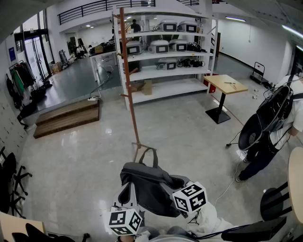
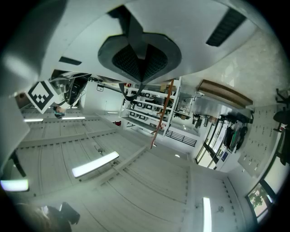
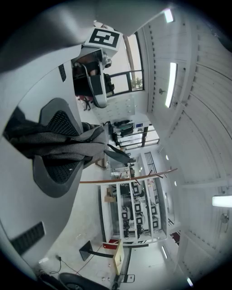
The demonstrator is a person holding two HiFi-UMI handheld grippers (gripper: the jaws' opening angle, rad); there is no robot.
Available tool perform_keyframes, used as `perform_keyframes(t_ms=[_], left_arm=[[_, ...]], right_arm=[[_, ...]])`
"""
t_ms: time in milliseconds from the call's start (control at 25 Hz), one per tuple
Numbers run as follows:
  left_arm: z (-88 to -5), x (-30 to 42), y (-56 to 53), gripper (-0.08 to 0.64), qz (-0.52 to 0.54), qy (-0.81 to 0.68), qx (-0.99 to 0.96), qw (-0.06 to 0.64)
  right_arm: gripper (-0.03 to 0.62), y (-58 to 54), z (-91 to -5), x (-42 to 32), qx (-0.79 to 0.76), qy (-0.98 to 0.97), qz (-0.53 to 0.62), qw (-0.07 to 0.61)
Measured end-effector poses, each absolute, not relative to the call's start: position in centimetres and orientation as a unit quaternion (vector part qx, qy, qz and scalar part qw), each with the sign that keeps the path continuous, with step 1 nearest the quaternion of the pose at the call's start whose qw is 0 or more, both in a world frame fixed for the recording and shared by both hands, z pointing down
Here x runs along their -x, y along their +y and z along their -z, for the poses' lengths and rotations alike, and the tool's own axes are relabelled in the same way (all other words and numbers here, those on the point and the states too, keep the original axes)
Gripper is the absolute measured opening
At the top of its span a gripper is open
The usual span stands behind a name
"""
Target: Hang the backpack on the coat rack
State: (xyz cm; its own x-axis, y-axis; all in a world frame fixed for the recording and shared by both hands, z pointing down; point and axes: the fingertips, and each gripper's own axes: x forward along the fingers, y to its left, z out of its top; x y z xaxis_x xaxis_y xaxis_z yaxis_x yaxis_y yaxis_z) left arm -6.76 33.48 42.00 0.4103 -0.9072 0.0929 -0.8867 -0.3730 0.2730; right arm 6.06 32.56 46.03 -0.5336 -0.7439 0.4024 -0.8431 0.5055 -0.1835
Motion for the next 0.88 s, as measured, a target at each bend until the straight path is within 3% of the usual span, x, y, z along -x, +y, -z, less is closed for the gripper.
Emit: perform_keyframes(t_ms=[880], left_arm=[[-42.9,5.7,27.0,0.002,0.044,-0.539,-0.829,0.142]], right_arm=[[0.129,27.1,-47.8,-7.7,-0.468,-0.851,-0.185,0.148]])
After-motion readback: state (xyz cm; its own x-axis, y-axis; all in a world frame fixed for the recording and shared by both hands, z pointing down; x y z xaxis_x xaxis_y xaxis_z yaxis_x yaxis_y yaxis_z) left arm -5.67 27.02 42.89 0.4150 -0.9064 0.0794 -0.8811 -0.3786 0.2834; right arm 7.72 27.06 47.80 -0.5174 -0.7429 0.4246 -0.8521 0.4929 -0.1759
